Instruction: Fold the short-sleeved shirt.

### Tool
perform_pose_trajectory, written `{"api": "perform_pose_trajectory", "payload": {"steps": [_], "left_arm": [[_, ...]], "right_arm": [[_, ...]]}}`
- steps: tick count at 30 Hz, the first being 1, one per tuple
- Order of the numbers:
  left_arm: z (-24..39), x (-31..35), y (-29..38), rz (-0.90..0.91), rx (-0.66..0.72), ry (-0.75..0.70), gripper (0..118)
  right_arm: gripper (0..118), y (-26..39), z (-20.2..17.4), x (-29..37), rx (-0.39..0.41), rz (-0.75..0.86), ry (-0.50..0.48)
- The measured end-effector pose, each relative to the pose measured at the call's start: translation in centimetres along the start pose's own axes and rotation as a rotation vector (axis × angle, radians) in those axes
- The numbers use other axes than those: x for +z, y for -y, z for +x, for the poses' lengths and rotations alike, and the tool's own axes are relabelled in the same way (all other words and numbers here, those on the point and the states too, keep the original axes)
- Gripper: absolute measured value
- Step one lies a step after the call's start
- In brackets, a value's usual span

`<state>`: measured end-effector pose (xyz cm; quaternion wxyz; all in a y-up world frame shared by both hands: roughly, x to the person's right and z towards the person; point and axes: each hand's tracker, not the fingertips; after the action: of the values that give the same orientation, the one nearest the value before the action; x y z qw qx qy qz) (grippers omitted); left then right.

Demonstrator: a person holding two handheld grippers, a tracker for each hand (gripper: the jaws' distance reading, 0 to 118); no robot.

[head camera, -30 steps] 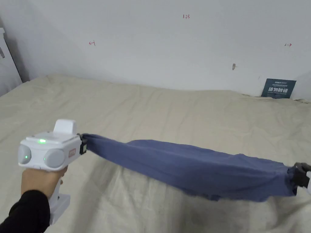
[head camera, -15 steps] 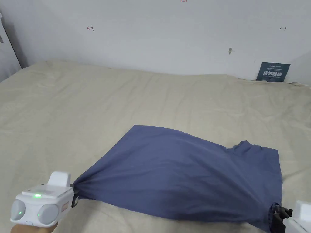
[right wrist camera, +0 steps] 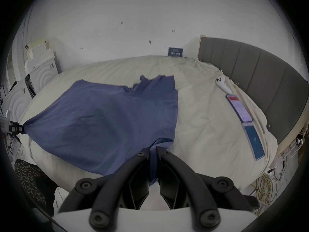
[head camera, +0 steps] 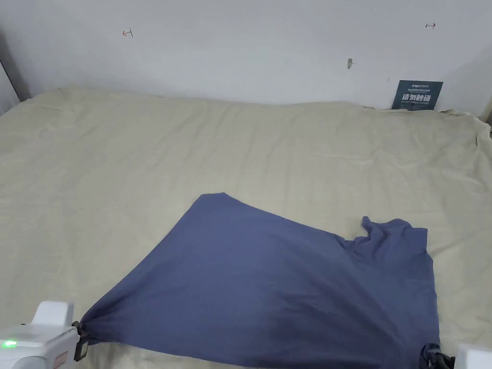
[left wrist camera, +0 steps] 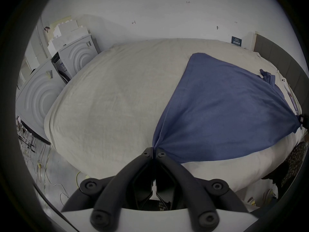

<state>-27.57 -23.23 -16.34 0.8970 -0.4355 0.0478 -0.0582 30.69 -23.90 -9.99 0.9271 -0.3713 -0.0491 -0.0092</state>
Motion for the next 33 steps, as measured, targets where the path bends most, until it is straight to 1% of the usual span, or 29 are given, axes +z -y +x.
{"api": "perform_pose_trajectory", "payload": {"steps": [2, 5, 6, 7, 8, 9, 10, 11, 12, 13, 14, 15, 17, 18, 20, 24, 26, 28, 29, 30, 31, 32, 33], "left_arm": [[0.6, -1.2, -0.1, -0.035, 0.011, -0.004, 0], [1.2, -3.3, 0.0, -0.089, 0.017, -0.022, 0], [1.3, -3.9, 0.0, -0.111, 0.025, -0.031, 0], [1.3, -4.1, 0.0, -0.111, 0.054, -0.032, 0], [1.3, -4.5, 0.1, -0.121, 0.087, -0.026, 1], [1.3, -4.8, 0.0, -0.154, 0.111, -0.028, 6], [1.4, -4.9, -0.1, -0.165, 0.120, -0.031, 14], [1.4, -4.7, -0.2, -0.150, 0.119, -0.026, 24], [1.6, -4.4, -0.3, -0.146, 0.115, -0.035, 44], [1.7, -4.2, -0.6, -0.145, 0.113, -0.035, 74], [1.8, -3.8, -1.0, -0.143, 0.113, -0.031, 91], [2.0, -3.1, -1.4, -0.136, 0.118, -0.027, 96], [2.5, -1.6, -2.5, -0.068, 0.156, 0.008, 103], [2.7, -0.7, -3.1, -0.025, 0.164, 0.030, 107], [3.6, 1.6, -4.9, 0.059, 0.147, 0.071, 106], [5.8, 5.2, -8.4, 0.204, 0.090, 0.081, 106], [6.8, 6.6, -9.9, 0.283, 0.075, 0.094, 106], [7.7, 7.4, -11.0, 0.351, 0.062, 0.099, 105], [8.4, 7.8, -11.5, 0.381, 0.055, 0.097, 102], [8.9, 8.0, -11.8, 0.408, 0.048, 0.096, 96], [9.3, 8.1, -12.0, 0.438, 0.047, 0.116, 78], [9.6, 8.1, -12.1, 0.462, 0.047, 0.139, 56], [10.0, 8.1, -12.3, 0.480, 0.048, 0.164, 33]], "right_arm": [[6, 0.4, -0.3, -1.5, -0.026, -0.068, 0.016], [6, 1.1, -0.2, -3.3, -0.044, -0.138, 0.038], [6, 0.9, -1.5, -2.6, -0.058, -0.154, 0.031], [6, 1.0, -1.5, -2.9, -0.064, -0.178, 0.027], [6, 1.1, -1.6, -2.9, -0.065, -0.173, 0.027], [7, 1.2, -1.5, -2.9, -0.064, -0.177, 0.027], [9, 1.2, -1.4, -2.8, -0.064, -0.174, 0.028], [15, 0.9, -1.4, -2.5, -0.065, -0.170, 0.028], [29, 0.5, -1.4, -2.2, -0.067, -0.169, 0.026], [56, 0.1, -1.5, -2.0, -0.066, -0.165, 0.028], [76, -0.4, -1.3, -1.5, -0.067, -0.150, 0.027], [86, -1.0, -1.2, -1.0, -0.068, -0.126, 0.025], [91, -2.4, -0.8, 0.0, -0.076, -0.056, 0.001], [93, -3.1, -0.5, 0.4, -0.076, -0.024, 0.006], [93, -5.2, -0.5, 2.0, -0.074, 0.048, 0.013], [93, -8.7, -0.1, 4.9, -0.068, 0.197, -0.008], [92, -10.1, -0.3, 6.1, -0.059, 0.267, -0.004], [88, -10.9, -0.6, 6.9, -0.042, 0.313, 0.016], [81, -11.2, -1.0, 7.2, -0.027, 0.337, 0.037], [72, -11.4, -1.2, 7.4, -0.019, 0.340, 0.041], [52, -11.6, -1.4, 7.5, -0.010, 0.341, 0.050], [33, -11.7, -1.6, 7.5, -0.007, 0.351, 0.059], [10, -11.7, -1.8, 7.5, -0.007, 0.364, 0.069]]}}
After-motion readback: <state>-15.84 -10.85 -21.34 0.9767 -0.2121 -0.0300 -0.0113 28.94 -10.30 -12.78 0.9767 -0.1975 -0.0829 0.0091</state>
